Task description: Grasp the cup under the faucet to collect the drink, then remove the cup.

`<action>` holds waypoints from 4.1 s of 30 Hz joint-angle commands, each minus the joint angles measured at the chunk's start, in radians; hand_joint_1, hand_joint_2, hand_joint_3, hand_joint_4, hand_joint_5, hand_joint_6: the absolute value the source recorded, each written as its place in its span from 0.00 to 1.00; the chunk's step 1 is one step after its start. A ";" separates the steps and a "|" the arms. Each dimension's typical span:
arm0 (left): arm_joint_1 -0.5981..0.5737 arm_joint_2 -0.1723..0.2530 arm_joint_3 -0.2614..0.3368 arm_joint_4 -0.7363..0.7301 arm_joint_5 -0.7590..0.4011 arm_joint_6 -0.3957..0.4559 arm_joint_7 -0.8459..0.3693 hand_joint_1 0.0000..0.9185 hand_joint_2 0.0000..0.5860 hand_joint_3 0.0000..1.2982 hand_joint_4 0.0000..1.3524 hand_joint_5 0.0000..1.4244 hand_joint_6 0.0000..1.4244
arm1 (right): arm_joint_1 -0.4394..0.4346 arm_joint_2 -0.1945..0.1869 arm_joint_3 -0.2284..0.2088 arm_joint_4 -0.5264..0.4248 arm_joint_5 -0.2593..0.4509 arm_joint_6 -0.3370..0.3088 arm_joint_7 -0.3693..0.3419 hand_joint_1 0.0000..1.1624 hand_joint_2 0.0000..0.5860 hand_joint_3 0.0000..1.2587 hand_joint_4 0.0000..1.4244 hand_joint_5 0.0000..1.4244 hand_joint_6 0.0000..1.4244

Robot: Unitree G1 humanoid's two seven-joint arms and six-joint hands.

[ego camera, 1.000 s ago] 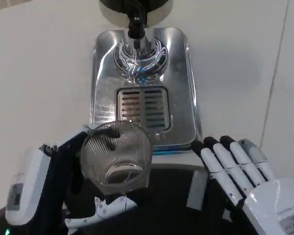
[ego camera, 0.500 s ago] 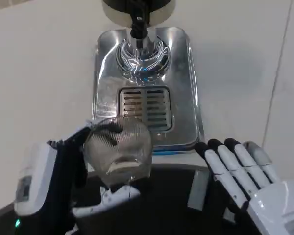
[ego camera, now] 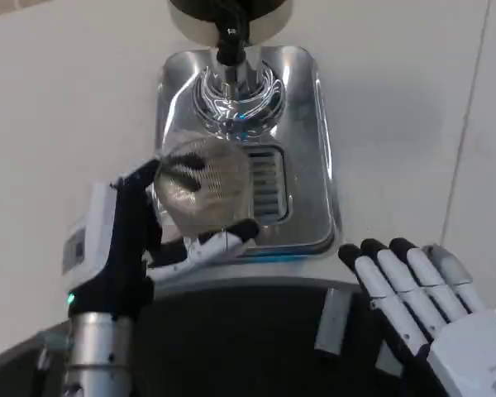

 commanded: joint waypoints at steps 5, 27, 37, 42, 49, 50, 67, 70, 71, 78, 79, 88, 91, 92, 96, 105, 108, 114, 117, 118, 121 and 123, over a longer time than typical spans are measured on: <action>-0.134 0.017 -0.050 0.176 -0.012 -0.032 0.050 0.77 0.20 0.89 0.89 0.95 1.00 | -0.012 0.034 -0.008 -0.013 -0.003 0.025 0.036 0.47 0.61 0.00 0.00 0.00 0.00; -0.400 0.098 -0.147 0.556 -0.005 -0.054 0.206 0.49 0.10 0.43 0.38 0.58 0.72 | -0.076 0.054 0.002 -0.004 -0.004 0.079 0.096 0.47 0.61 0.00 0.00 0.00 0.00; -0.359 0.141 -0.169 0.463 -0.024 -0.086 0.124 0.26 0.07 0.14 0.04 0.29 0.27 | -0.075 0.041 0.004 0.022 0.011 0.058 0.067 0.46 0.60 0.00 0.00 0.00 0.00; -0.333 0.148 -0.164 0.429 -0.032 -0.082 0.111 0.24 0.06 0.14 0.03 0.28 0.26 | -0.070 0.042 -0.007 0.023 0.029 0.054 0.057 0.45 0.60 0.00 0.00 0.00 0.00; -0.232 0.207 -0.109 0.281 -0.060 -0.057 0.075 0.16 0.02 0.12 0.03 0.28 0.26 | -0.110 0.070 -0.005 0.000 0.113 0.087 0.088 0.44 0.60 0.00 0.00 0.00 0.00; -0.211 0.216 -0.095 0.263 -0.065 -0.047 0.067 0.15 0.02 0.12 0.03 0.28 0.26 | -0.126 0.079 -0.005 -0.007 0.137 0.100 0.099 0.44 0.60 0.00 0.00 0.00 0.00; 0.303 0.307 0.073 -0.146 0.000 0.047 0.006 0.17 0.09 0.02 0.00 0.09 0.11 | -0.521 0.218 0.091 -0.105 0.465 0.475 0.359 0.40 0.61 0.00 0.00 0.00 0.00; 0.362 0.307 0.075 -0.232 0.073 0.066 0.012 0.15 0.12 0.00 0.00 0.03 0.06 | -0.618 0.244 0.094 -0.100 0.520 0.562 0.379 0.37 0.67 0.00 0.00 0.00 0.00; 0.377 0.307 0.076 -0.253 0.089 0.069 0.013 0.14 0.13 0.00 0.00 0.02 0.05 | -0.649 0.251 0.095 -0.098 0.540 0.590 0.381 0.36 0.68 0.00 0.00 0.00 0.00; 0.460 0.298 0.076 -0.353 0.180 0.066 0.020 0.09 0.15 0.00 0.00 0.01 0.03 | -0.820 0.276 0.127 -0.059 0.627 0.708 0.365 0.32 0.73 0.00 0.00 0.00 0.00; 0.467 0.289 0.076 -0.358 0.176 0.069 0.019 0.10 0.16 0.00 0.00 0.02 0.03 | -0.848 0.275 0.130 -0.045 0.637 0.714 0.361 0.32 0.73 0.00 0.00 0.00 0.00; 0.510 0.265 0.062 -0.378 0.218 0.080 0.015 0.09 0.14 0.00 0.00 0.00 0.00 | -1.064 0.299 0.124 0.112 0.791 0.747 0.336 0.29 0.79 0.00 0.00 0.00 0.00; 0.509 0.277 0.071 -0.377 0.216 0.074 0.014 0.01 0.16 0.00 0.00 0.00 0.00 | -1.109 0.292 0.125 0.173 0.824 0.722 0.317 0.29 0.80 0.00 0.00 0.00 0.00; 0.508 0.285 0.073 -0.378 0.220 0.074 0.009 0.00 0.16 0.00 0.00 0.00 0.00 | -1.121 0.291 0.125 0.189 0.831 0.715 0.311 0.28 0.81 0.00 0.00 0.00 0.00; 0.506 0.294 0.078 -0.376 0.216 0.075 0.006 0.00 0.16 0.00 0.00 0.00 0.00 | -1.157 0.289 0.133 0.254 0.859 0.693 0.284 0.28 0.82 0.00 0.00 0.00 0.00; 0.510 0.296 0.082 -0.367 0.221 0.071 0.025 0.00 0.16 0.00 0.00 0.00 0.00 | -1.191 0.336 0.192 0.364 0.910 0.641 0.214 0.27 0.82 0.00 0.00 0.00 0.00; 0.507 0.298 0.086 -0.357 0.216 0.068 0.029 0.00 0.16 0.00 0.00 0.00 0.00 | -1.193 0.338 0.204 0.370 0.915 0.623 0.208 0.27 0.83 0.00 0.00 0.00 0.00; 0.480 0.318 0.094 -0.320 0.205 0.051 0.043 0.00 0.16 0.00 0.00 0.00 0.00 | -1.205 0.291 0.232 0.369 0.897 0.577 0.223 0.26 0.83 0.00 0.00 0.00 0.00; 0.457 0.327 0.096 -0.305 0.199 0.042 0.048 0.00 0.16 0.00 0.00 0.00 0.00 | -1.196 0.285 0.227 0.386 0.914 0.592 0.225 0.25 0.83 0.00 0.00 0.00 0.00; 0.454 0.328 0.097 -0.303 0.197 0.041 0.049 0.00 0.16 0.00 0.00 0.00 0.00 | -1.190 0.284 0.227 0.390 0.922 0.596 0.228 0.25 0.83 0.00 0.00 0.00 0.00; 0.454 0.327 0.097 -0.298 0.195 0.038 0.051 0.00 0.16 0.00 0.00 0.00 0.00 | -1.187 0.275 0.237 0.399 0.930 0.588 0.238 0.25 0.83 0.00 0.00 0.00 0.00; 0.458 0.325 0.096 -0.296 0.193 0.035 0.052 0.00 0.16 0.00 0.00 0.00 0.00 | -1.191 0.271 0.242 0.405 0.932 0.586 0.245 0.25 0.83 0.00 0.00 0.00 0.00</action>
